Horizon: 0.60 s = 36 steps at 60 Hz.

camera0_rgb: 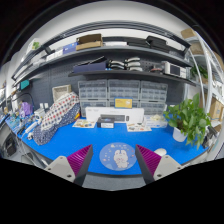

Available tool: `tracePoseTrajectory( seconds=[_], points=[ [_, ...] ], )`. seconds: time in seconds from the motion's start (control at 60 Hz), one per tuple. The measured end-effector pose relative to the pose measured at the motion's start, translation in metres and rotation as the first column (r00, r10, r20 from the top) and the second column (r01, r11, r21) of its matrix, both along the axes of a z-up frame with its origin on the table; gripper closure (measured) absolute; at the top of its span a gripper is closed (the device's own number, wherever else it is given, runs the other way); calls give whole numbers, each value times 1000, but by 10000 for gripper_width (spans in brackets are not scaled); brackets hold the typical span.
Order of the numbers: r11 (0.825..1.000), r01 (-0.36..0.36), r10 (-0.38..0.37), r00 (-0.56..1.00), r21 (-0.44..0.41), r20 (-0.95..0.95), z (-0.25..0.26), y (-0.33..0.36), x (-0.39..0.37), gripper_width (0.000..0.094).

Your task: Arrange mouse

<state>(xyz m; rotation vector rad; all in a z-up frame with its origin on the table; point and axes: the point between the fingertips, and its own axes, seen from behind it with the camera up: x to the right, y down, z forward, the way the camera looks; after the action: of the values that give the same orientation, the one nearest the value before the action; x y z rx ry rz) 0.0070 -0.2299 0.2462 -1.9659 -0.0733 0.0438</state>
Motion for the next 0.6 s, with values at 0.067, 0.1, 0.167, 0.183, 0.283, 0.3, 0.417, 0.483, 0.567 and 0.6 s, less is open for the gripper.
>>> tracePoseTrajectory(
  seconds=[0.067, 0.1, 0.167, 0.183, 0.283, 0.3, 0.417, 0.483, 0.567, 0.6],
  points=[
    [1000, 0, 0, 1000, -24, 3, -14, -1, 0, 67],
    [999, -1, 1, 1000, -39, 5, -24, -2, 1, 67],
    [997, 3, -2, 1000, -78, 10, -50, -5, 5, 63],
    [996, 5, -4, 1000, -87, 10, -56, -6, 8, 59],
    [990, 12, -12, 1000, -140, -1, -93, -11, 20, 55],
    [988, 13, -13, 1000, -151, 0, -100, -12, 24, 58],
    [976, 34, -33, 999, -214, 9, -138, -15, 54, 55],
    [967, 52, -48, 999, -248, 21, -158, -13, 76, 59],
    [954, 85, -79, 996, -289, 31, -180, -6, 107, 60],
    [949, 99, -94, 995, -301, 32, -188, -2, 119, 61]
  ],
)
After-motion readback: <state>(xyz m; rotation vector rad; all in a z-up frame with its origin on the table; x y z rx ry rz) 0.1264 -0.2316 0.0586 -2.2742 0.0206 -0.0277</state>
